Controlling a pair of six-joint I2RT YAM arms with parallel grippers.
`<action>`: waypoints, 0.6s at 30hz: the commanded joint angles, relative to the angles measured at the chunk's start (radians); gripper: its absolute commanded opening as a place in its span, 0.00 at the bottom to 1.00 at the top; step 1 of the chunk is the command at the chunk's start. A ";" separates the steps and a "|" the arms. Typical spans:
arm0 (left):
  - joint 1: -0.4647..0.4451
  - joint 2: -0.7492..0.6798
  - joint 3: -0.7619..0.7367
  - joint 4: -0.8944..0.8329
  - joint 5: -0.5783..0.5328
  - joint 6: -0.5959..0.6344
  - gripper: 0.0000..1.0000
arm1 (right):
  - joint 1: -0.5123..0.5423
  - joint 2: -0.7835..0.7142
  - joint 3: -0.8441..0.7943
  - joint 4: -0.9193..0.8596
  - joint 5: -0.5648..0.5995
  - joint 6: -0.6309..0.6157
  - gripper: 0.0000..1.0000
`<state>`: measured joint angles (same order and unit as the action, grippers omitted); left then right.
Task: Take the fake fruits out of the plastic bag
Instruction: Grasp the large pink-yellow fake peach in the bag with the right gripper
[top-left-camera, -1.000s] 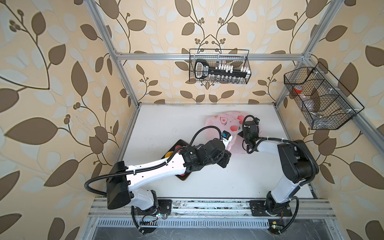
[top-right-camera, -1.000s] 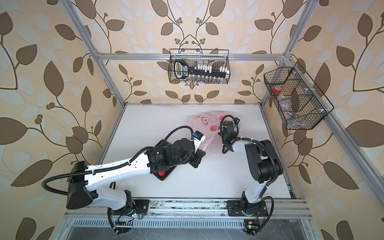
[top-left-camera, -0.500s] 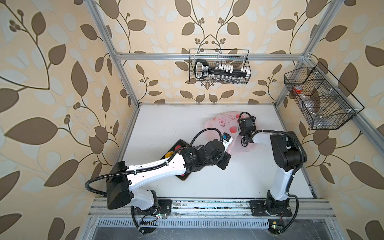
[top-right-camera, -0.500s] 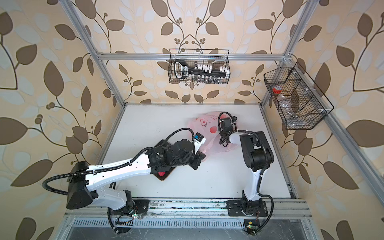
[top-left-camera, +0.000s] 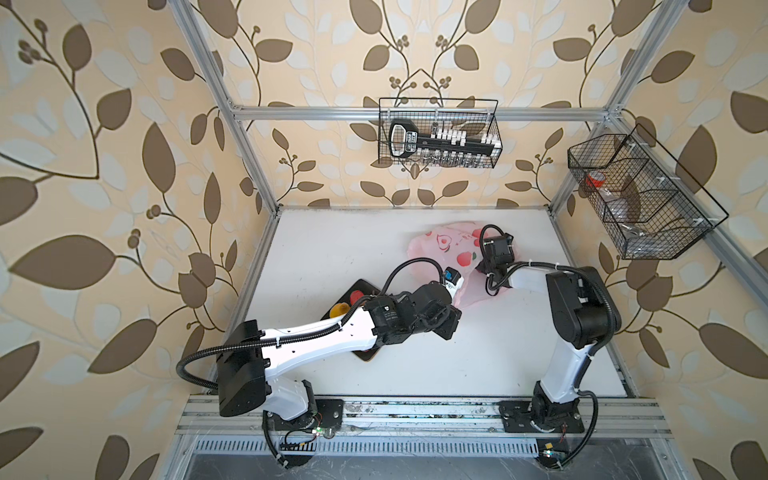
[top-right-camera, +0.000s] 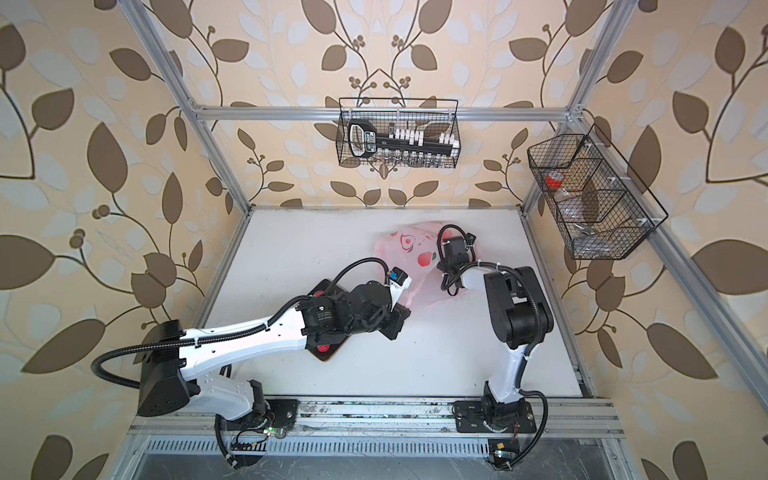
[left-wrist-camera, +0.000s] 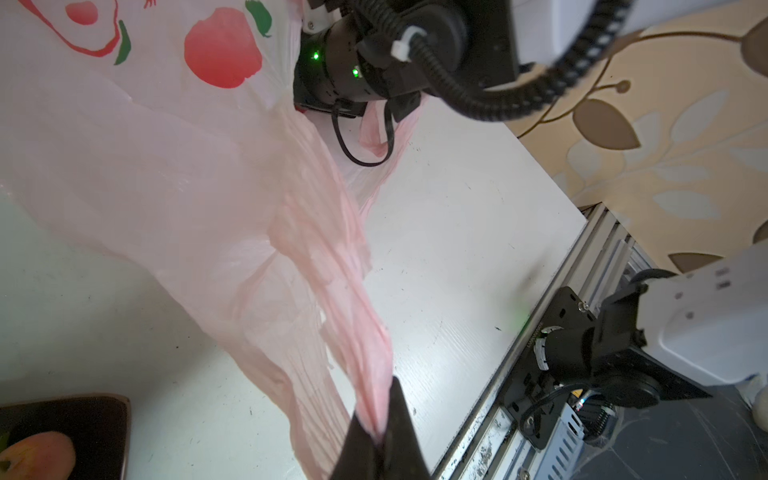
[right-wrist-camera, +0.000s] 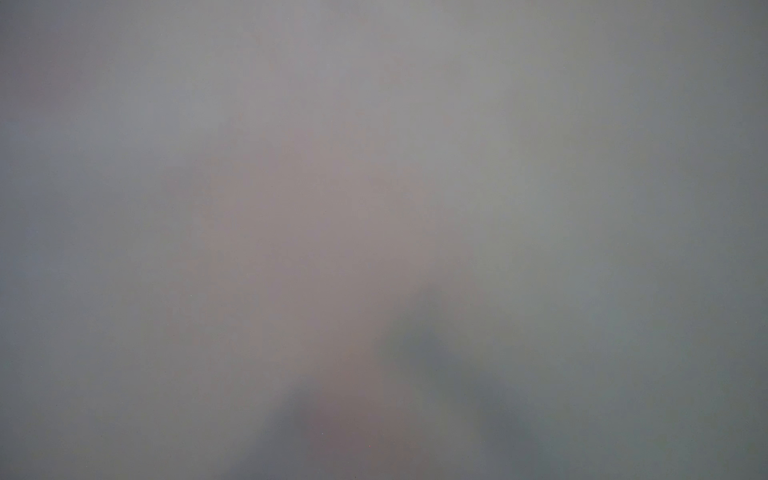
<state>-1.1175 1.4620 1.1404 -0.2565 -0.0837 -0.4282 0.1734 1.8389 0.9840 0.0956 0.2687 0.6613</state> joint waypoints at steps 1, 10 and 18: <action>0.003 0.034 0.024 0.038 -0.062 -0.034 0.00 | -0.006 -0.098 -0.074 0.046 -0.094 -0.015 0.48; 0.019 0.099 0.066 0.078 -0.144 -0.051 0.00 | -0.006 -0.317 -0.287 0.159 -0.367 -0.020 0.47; 0.099 0.148 0.084 0.140 -0.151 -0.121 0.00 | -0.006 -0.507 -0.404 0.010 -0.522 -0.032 0.47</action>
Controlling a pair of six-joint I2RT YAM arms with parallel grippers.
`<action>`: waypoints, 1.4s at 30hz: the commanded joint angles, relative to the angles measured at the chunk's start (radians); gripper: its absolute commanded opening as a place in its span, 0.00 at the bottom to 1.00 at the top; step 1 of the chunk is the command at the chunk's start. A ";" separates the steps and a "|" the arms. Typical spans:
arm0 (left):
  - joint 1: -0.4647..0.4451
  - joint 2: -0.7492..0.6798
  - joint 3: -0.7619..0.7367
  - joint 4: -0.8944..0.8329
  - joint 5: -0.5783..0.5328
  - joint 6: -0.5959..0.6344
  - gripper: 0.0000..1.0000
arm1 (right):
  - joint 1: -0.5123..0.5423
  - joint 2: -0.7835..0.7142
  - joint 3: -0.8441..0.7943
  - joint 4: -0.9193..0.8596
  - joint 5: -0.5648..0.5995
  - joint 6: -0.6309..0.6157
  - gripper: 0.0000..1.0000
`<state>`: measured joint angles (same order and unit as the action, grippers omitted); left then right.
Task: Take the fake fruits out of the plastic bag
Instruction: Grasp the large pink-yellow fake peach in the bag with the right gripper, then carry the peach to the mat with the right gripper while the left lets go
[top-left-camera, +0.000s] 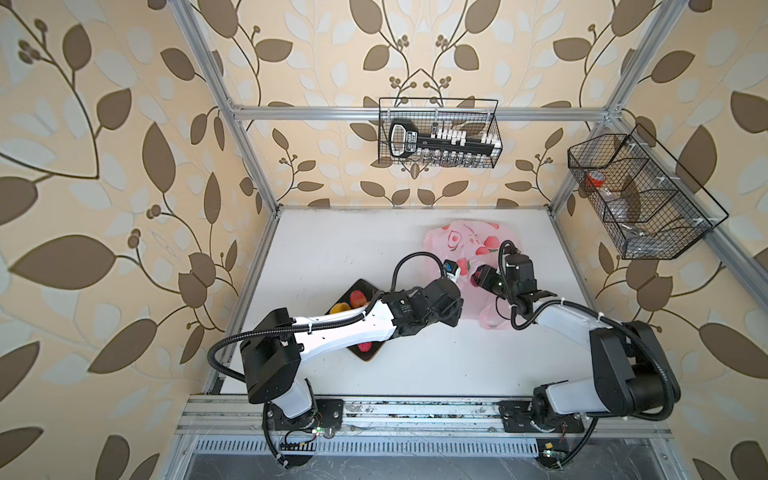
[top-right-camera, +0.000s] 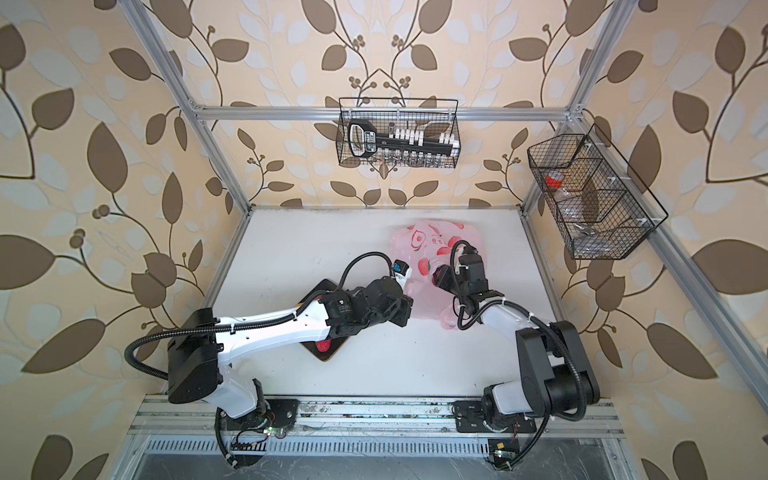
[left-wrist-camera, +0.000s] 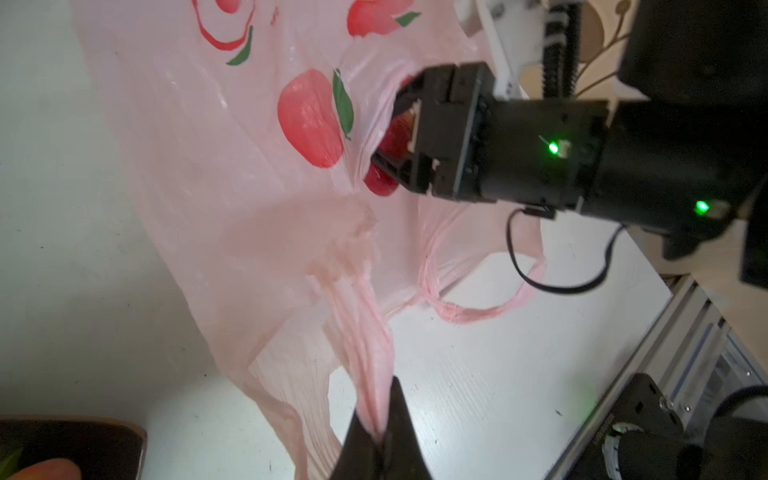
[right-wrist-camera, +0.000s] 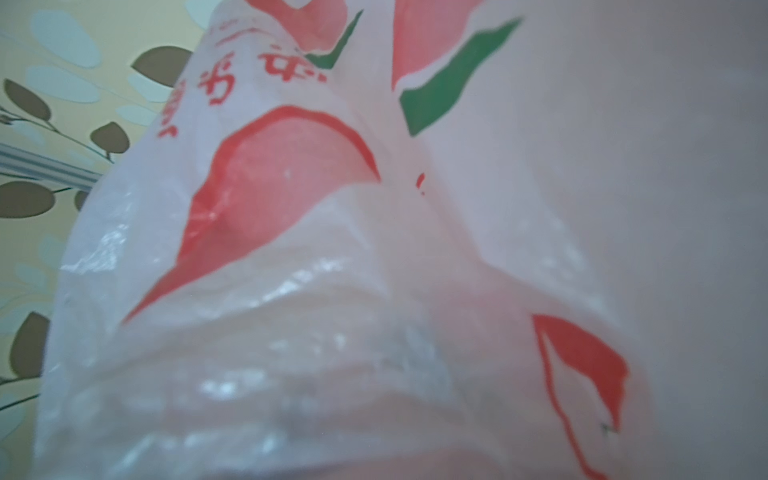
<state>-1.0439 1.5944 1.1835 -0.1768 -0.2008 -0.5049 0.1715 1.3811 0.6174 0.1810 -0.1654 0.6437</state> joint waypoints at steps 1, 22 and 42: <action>0.037 0.028 0.047 0.070 -0.032 -0.052 0.00 | -0.004 -0.076 -0.051 -0.103 -0.108 -0.010 0.47; -0.079 0.021 -0.065 0.076 -0.073 -0.219 0.00 | -0.005 -0.688 0.016 -0.559 0.158 -0.010 0.48; -0.065 -0.599 -0.166 -0.472 -0.501 -0.199 0.99 | 0.452 -0.326 0.306 -0.384 0.275 -0.195 0.47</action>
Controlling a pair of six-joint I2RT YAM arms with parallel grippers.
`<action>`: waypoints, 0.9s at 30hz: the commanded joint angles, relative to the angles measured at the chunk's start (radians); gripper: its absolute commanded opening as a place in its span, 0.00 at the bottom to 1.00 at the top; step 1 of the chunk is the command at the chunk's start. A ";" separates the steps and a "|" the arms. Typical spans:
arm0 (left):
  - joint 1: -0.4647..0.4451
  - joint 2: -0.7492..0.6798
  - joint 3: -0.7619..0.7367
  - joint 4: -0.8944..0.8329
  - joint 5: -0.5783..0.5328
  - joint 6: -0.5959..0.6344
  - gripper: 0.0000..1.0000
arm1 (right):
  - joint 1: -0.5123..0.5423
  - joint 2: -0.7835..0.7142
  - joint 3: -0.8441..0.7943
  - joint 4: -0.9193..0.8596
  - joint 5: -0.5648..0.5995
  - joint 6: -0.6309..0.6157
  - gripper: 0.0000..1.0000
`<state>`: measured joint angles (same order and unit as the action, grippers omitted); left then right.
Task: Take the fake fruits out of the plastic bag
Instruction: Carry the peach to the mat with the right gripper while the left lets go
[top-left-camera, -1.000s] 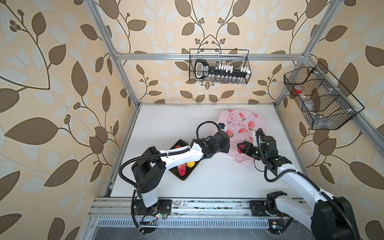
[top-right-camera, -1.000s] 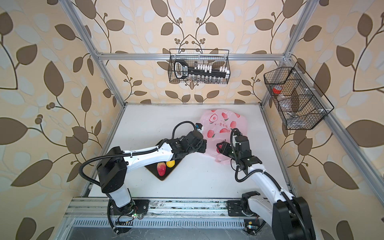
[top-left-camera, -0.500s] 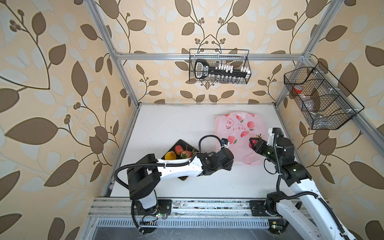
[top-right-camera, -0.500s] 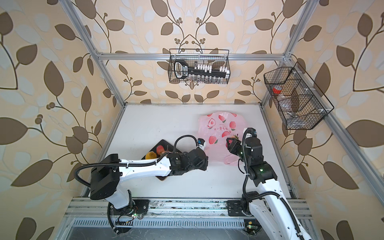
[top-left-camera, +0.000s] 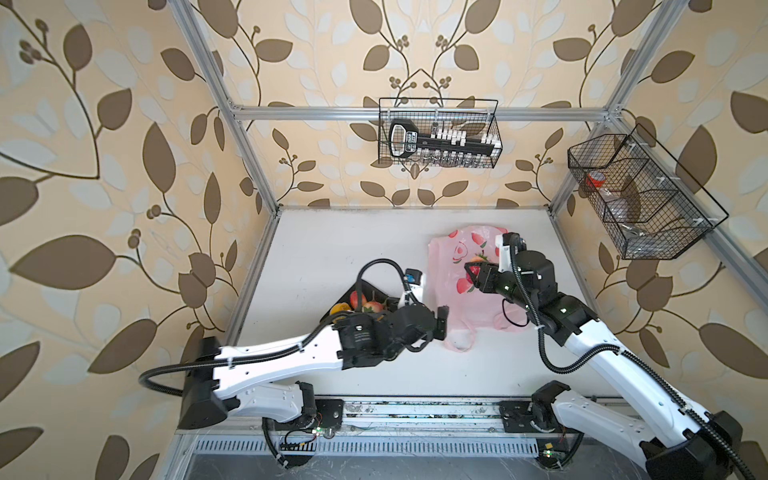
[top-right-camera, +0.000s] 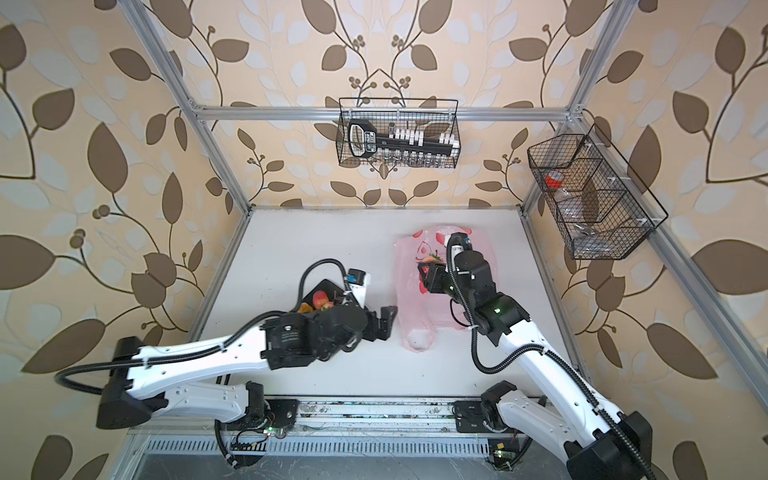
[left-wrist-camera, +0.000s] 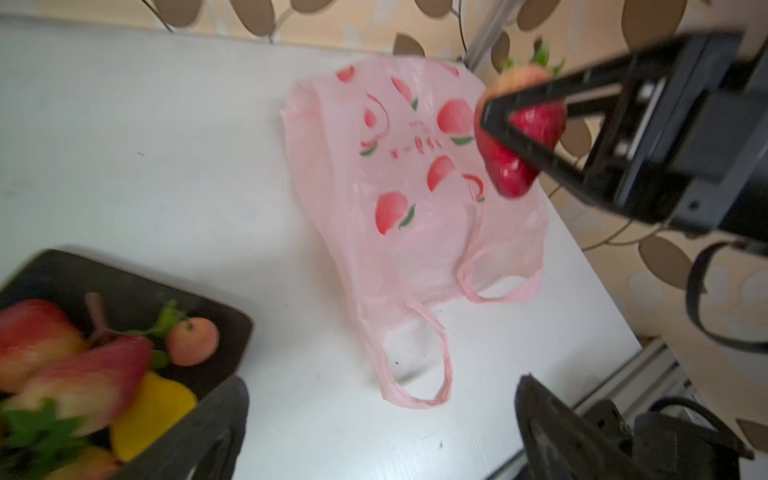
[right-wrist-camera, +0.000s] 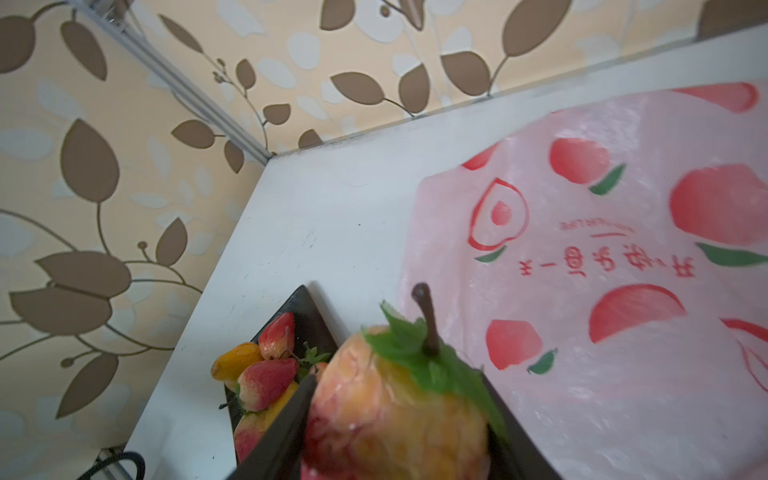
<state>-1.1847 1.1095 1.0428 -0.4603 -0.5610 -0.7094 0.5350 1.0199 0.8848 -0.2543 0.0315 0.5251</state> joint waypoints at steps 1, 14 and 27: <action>0.125 -0.174 -0.043 -0.211 -0.142 0.010 0.99 | 0.139 0.065 0.054 0.063 0.107 -0.102 0.47; 0.486 -0.495 -0.170 -0.369 -0.188 -0.090 0.99 | 0.665 0.617 0.333 0.178 0.409 -0.341 0.47; 0.486 -0.591 -0.112 -0.661 -0.398 -0.302 0.99 | 0.729 0.989 0.552 0.224 0.623 -0.447 0.51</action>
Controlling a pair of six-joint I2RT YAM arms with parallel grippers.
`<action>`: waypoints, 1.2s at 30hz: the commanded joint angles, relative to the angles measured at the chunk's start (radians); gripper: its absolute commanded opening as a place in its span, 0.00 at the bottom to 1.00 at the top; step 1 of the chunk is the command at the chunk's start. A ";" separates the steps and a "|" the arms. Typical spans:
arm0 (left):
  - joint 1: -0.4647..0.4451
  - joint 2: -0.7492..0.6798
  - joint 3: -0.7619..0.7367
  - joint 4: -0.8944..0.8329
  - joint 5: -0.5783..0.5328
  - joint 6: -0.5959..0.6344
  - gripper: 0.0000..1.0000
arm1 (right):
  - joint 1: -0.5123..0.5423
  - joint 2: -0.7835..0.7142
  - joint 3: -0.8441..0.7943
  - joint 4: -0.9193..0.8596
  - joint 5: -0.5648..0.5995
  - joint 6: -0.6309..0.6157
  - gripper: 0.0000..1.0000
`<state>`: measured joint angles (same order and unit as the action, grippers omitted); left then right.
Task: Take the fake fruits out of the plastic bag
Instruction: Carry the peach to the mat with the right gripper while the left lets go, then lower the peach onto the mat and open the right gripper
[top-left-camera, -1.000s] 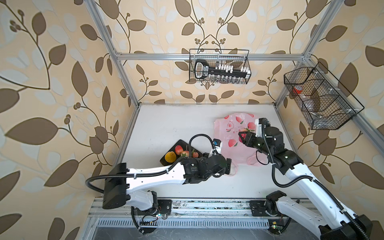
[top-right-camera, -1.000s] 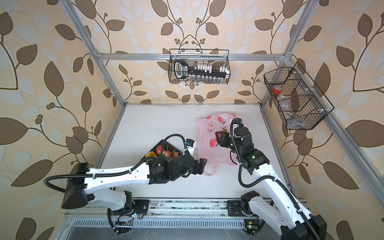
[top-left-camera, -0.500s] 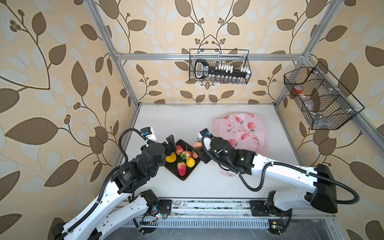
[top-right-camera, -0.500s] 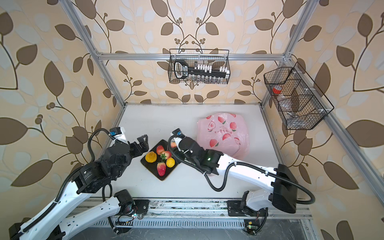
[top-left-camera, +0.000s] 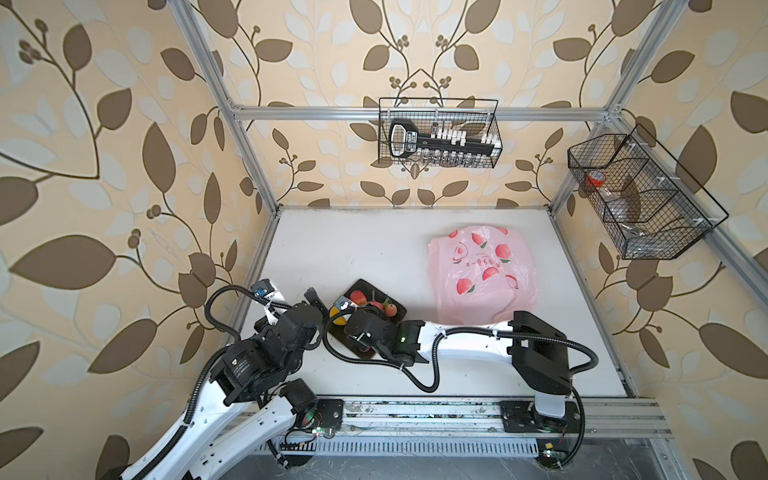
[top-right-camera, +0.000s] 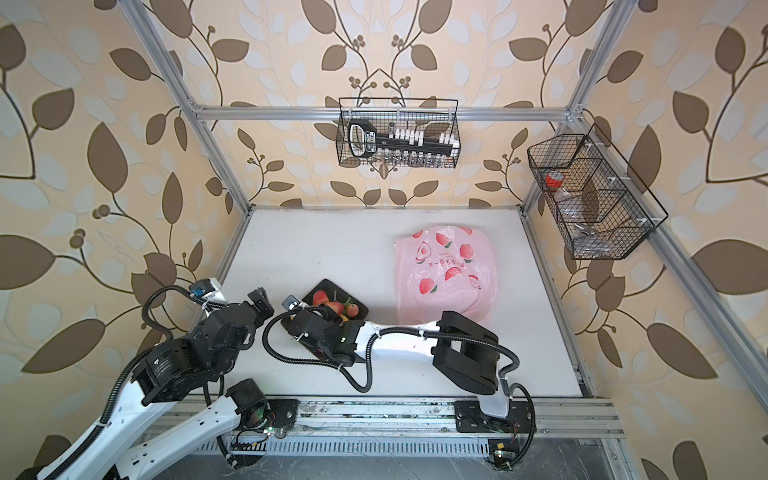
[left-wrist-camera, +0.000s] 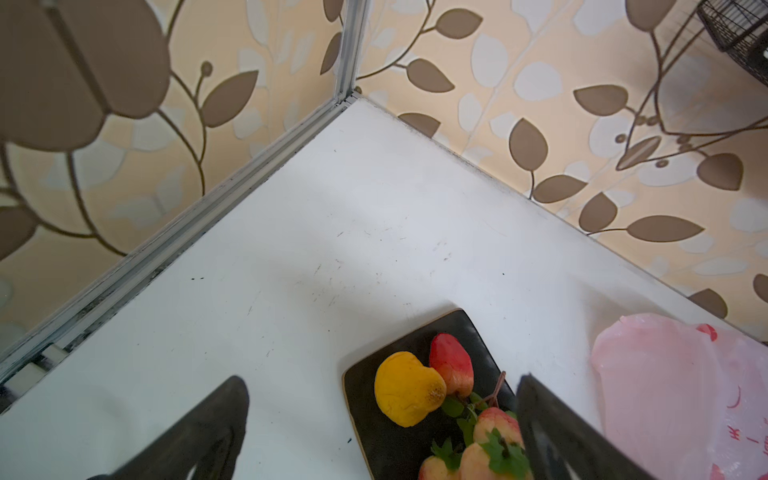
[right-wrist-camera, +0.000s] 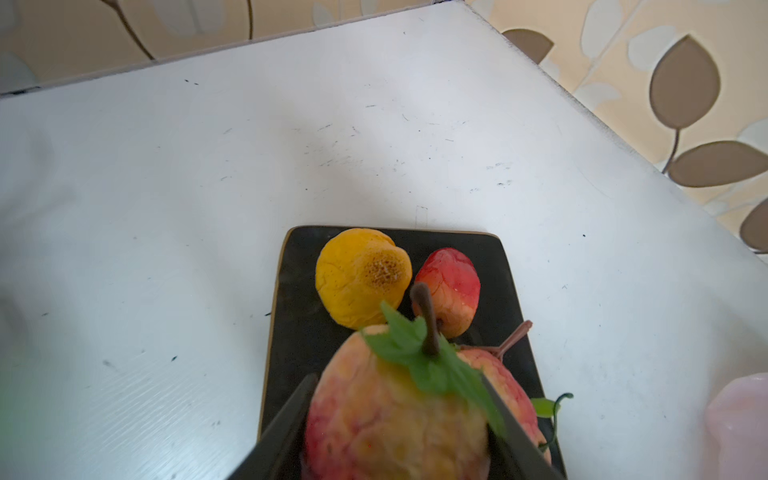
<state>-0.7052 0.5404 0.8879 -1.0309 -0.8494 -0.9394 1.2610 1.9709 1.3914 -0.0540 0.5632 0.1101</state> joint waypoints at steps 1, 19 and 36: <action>0.006 -0.030 0.043 -0.098 -0.119 -0.077 0.99 | 0.003 0.054 0.053 0.030 0.106 -0.035 0.53; 0.007 -0.036 0.062 -0.133 -0.144 -0.093 0.99 | 0.003 0.084 0.074 0.071 0.149 -0.033 0.79; 0.012 0.113 0.016 0.185 -0.078 0.107 0.99 | -0.110 -0.640 -0.348 -0.003 -0.018 0.218 0.85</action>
<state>-0.7048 0.6155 0.9161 -0.9787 -0.9154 -0.9199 1.2137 1.4204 1.1248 0.0269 0.5365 0.2256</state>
